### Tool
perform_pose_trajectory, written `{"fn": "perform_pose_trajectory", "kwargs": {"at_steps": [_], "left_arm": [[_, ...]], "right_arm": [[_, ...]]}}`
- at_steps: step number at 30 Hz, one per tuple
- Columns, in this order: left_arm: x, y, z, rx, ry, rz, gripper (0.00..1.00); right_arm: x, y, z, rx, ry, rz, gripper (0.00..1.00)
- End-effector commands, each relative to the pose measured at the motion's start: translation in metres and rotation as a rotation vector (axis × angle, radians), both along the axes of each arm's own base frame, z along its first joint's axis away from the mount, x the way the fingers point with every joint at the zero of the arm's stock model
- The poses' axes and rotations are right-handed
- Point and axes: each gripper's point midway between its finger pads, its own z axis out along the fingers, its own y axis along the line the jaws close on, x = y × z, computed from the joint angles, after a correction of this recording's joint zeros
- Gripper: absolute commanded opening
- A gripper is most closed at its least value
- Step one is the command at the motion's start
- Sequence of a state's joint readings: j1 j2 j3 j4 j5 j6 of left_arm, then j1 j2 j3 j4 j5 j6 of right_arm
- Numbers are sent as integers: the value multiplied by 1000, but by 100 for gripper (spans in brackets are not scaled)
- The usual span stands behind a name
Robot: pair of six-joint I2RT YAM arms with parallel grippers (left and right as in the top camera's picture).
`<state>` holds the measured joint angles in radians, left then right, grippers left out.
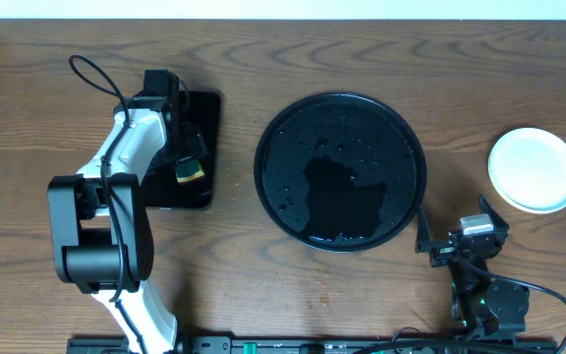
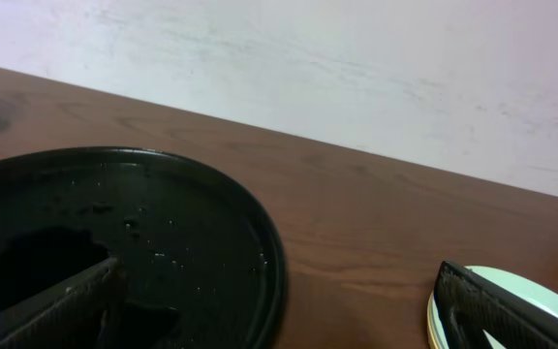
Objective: Clean dirty plates on tray and stack at the side
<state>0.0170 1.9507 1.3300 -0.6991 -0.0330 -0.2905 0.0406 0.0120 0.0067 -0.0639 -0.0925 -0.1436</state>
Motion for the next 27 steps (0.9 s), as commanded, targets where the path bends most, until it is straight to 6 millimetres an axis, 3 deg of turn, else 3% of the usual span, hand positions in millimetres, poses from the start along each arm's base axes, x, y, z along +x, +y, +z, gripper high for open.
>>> {"fn": "perform_pose_trajectory", "kwargs": {"at_steps": [1, 8, 12, 15, 19, 23, 27], "left_arm": [[-2, 3, -1, 13, 8, 2, 84], [-2, 2, -1, 13, 7, -1, 84], [3, 1, 22, 14, -56, -2, 84], [8, 1, 63, 15, -163, -1, 84], [6, 1, 136, 18, -355, 0, 84], [-12, 1, 215, 21, -567, 1, 84], [-43, 0, 282, 24, -761, 2, 84]], "right_arm": [[0, 1, 0, -15, -3, 1, 99], [0, 1, 0, -15, -3, 1, 99], [0, 1, 0, -15, -3, 1, 99], [0, 1, 0, -15, -3, 1, 99], [0, 1, 0, -15, -3, 1, 99], [0, 1, 0, -15, -3, 1, 99], [0, 1, 0, -15, -3, 1, 99]]}}
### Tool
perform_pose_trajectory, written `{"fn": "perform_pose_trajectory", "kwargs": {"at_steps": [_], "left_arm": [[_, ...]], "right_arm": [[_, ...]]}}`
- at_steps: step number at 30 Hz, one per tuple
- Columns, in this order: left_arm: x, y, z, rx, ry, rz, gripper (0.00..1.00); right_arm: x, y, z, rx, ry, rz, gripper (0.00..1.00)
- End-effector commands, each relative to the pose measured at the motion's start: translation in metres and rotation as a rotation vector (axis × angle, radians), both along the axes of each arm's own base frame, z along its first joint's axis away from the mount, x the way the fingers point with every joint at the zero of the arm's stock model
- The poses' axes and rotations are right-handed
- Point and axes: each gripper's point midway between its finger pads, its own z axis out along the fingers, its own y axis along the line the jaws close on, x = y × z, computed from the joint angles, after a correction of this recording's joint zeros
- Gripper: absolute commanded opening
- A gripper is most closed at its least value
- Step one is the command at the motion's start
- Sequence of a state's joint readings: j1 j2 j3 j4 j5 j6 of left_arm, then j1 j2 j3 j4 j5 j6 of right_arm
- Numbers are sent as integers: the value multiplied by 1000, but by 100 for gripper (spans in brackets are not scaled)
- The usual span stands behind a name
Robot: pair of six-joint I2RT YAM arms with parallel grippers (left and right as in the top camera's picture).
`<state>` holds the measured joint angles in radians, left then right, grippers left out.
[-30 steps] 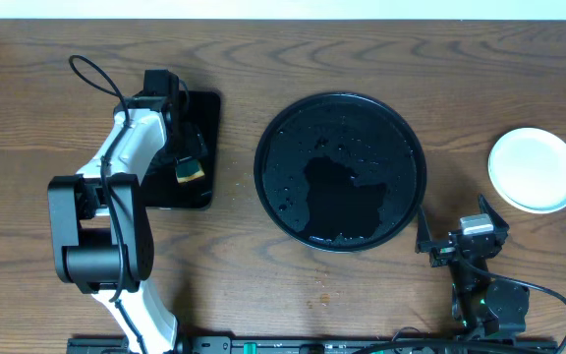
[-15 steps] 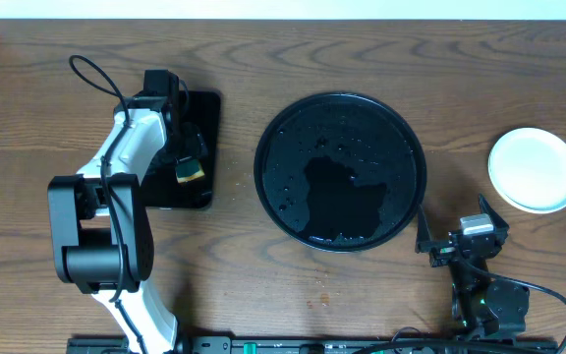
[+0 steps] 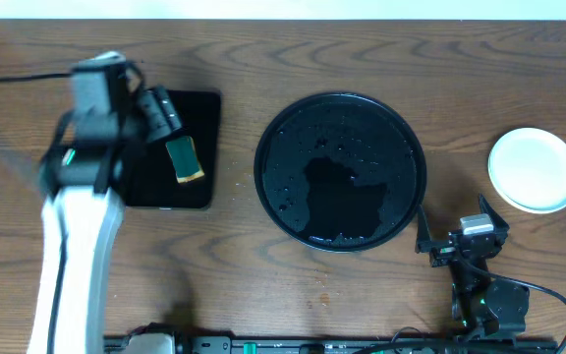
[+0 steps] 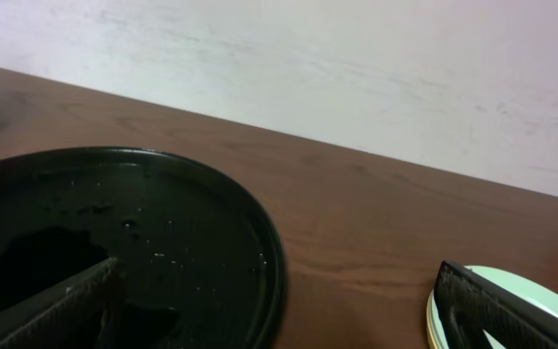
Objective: Clean dirty plates on tray and stack at the side
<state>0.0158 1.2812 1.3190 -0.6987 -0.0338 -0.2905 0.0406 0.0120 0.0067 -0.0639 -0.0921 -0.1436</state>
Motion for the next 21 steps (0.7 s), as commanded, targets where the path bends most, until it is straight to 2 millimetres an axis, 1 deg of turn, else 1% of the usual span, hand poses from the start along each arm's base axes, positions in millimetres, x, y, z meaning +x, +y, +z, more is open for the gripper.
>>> {"fn": "perform_pose_trajectory", "kwargs": {"at_steps": [1, 4, 6, 8, 10, 12, 14, 18, 21], "left_arm": [[-28, 1, 52, 11, -153, 6, 84], [-56, 1, 90, 12, -277, 7, 84], [-76, 0, 111, 14, -352, 7, 84], [-97, 0, 125, 14, -413, 8, 84], [-114, 0, 127, 14, -450, 8, 84], [-128, 0, 120, 14, -465, 8, 84], [-139, -1, 105, 15, -464, 8, 84], [-156, -1, 66, 13, -442, 7, 84], [-163, -3, 27, -10, -410, 10, 84]], "right_arm": [[0, 1, 0, -15, -3, 1, 99], [0, 1, 0, -15, -3, 1, 99], [0, 1, 0, -15, -3, 1, 99], [0, 1, 0, -15, -3, 1, 99], [0, 1, 0, -15, -3, 1, 99], [0, 1, 0, -15, -3, 1, 99], [0, 1, 0, -15, -3, 1, 99], [0, 1, 0, -15, -3, 1, 99], [0, 1, 0, -15, -3, 1, 99]]}}
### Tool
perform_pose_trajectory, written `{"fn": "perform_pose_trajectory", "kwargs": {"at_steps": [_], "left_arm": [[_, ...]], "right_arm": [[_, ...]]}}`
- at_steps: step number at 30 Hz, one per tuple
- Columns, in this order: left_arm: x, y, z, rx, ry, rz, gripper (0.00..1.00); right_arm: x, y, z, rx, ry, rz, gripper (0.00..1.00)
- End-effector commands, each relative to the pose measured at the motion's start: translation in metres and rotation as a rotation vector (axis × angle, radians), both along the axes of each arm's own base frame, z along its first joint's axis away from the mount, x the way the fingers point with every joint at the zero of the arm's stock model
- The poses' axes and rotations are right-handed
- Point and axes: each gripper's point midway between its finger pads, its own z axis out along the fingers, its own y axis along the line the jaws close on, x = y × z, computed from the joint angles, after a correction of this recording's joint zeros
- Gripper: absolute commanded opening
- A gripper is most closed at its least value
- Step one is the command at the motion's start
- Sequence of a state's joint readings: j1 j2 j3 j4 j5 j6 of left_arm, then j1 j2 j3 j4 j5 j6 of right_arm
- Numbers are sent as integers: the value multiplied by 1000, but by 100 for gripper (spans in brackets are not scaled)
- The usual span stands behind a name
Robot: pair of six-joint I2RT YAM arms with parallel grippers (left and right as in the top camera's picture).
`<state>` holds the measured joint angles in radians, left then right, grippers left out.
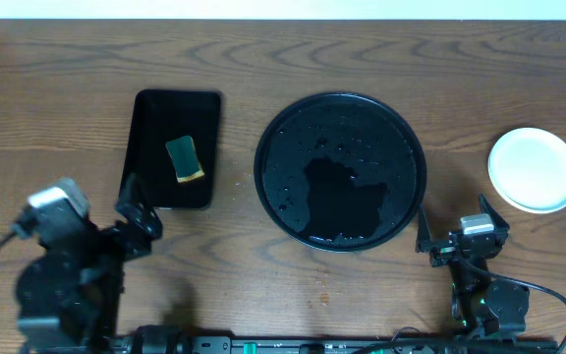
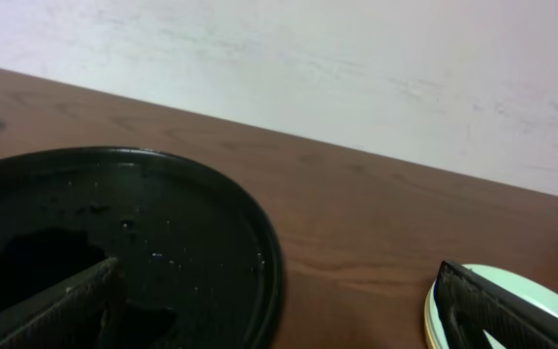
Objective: Clean dirty plates on tray and stack at the side
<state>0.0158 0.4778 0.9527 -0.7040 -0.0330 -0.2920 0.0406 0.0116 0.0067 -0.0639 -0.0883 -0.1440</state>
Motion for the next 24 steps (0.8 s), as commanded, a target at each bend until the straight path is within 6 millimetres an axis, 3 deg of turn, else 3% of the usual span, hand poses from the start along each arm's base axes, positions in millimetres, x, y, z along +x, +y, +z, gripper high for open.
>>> {"fn": "perform_pose_trajectory", "kwargs": {"at_steps": [1, 6, 10, 15, 18, 24], "left_arm": [[-5, 0, -37, -30, 18, 11, 84], [10, -2, -64, -108, -116, 19, 84], [23, -12, -60, -131, -324, -30, 84], [23, -17, -52, -142, -558, -65, 84], [23, -16, -66, -143, -581, -66, 84], [34, -17, -112, -122, -448, -59, 84]], "right_arm": [[0, 2, 0, -14, -3, 5, 99], [0, 2, 0, -14, -3, 5, 99], [0, 2, 0, -15, -3, 5, 99], [0, 2, 0, -15, -3, 5, 99], [0, 2, 0, -15, -3, 5, 99], [0, 2, 0, -14, -3, 5, 99]]}}
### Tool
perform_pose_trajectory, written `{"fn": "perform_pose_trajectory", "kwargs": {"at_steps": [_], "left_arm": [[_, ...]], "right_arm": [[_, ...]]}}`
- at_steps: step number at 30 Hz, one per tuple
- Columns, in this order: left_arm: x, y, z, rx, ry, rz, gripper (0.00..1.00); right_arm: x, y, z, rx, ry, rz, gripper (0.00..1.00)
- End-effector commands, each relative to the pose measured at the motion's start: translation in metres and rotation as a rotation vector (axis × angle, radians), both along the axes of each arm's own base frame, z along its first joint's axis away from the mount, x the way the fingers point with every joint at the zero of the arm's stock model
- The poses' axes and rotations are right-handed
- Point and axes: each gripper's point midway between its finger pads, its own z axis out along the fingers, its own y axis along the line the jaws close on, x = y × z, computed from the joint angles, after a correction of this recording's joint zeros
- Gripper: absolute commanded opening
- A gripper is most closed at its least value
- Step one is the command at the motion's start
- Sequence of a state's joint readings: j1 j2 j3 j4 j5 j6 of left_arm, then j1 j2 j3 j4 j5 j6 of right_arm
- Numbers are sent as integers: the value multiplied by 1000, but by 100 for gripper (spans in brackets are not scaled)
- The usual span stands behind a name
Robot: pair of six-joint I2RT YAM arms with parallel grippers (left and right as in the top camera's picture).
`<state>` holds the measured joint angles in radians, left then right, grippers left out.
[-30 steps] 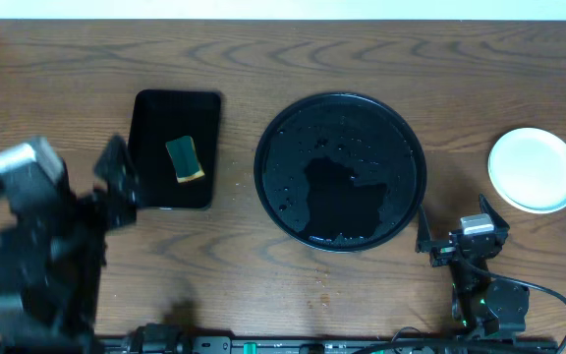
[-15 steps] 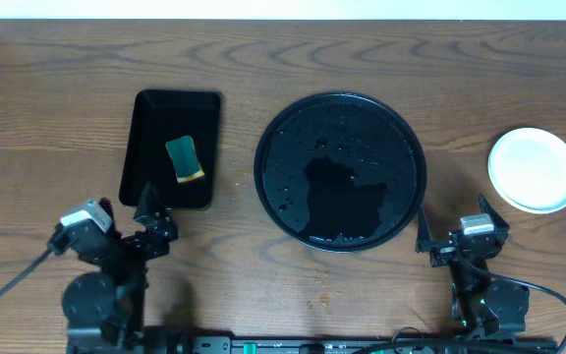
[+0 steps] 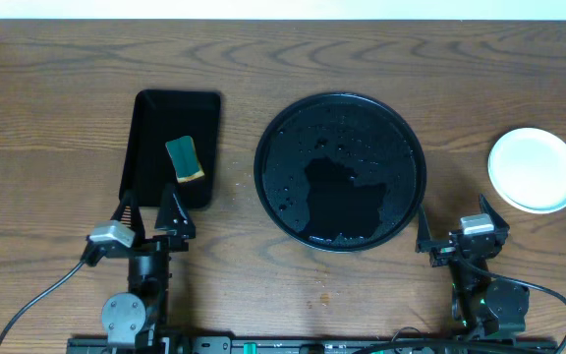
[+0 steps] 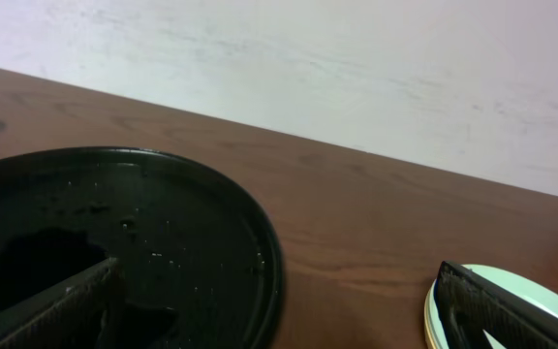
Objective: Clean dirty plates on tray and stack at the side
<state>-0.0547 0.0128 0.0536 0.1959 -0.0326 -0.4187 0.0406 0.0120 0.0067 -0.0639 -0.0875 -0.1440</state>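
A round black tray lies mid-table, wet with droplets and bare of plates; its rim also fills the lower left of the right wrist view. A stack of white plates rests at the right edge, its pale rim showing beside the right fingertip. A green and yellow sponge lies in the black rectangular tray on the left. My left gripper sits open near the front edge, just below that tray. My right gripper rests open at front right, with nothing between its fingers.
The wooden table runs to a pale wall at the back. Both arm bases and cables sit along the front edge.
My left arm has drawn in from the far left front to its folded rest pose just below the sponge tray. The right arm, plates and sponge have not moved.
First my left gripper was down in the rectangular tray at the sponge. Then it stood raised at the tray's left, the sponge lying free. Later the arm was back at the front left, and now it rests folded. The right gripper stayed open and still throughout.
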Motion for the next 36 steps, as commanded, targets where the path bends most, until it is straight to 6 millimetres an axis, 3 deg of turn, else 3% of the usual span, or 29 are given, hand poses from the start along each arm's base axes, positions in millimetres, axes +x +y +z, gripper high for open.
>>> {"fn": "perform_pose_trajectory", "kwargs": {"at_steps": [1, 5, 9, 14, 36], "left_arm": [[3, 0, -20, 28, 53, 3, 84], [5, 0, -62, 106, 204, 6, 84], [2, 0, -89, 213, 317, 0, 84], [2, -1, -88, 319, 314, -7, 84], [2, -1, -88, 320, 316, -8, 84]], "right_arm": [[-1, 2, 0, -14, -3, 6, 99], [-1, 2, 0, -14, -3, 6, 99], [-1, 2, 0, -14, -3, 6, 99], [-1, 2, 0, -14, -3, 6, 99], [-1, 2, 0, -14, -3, 6, 99]]}}
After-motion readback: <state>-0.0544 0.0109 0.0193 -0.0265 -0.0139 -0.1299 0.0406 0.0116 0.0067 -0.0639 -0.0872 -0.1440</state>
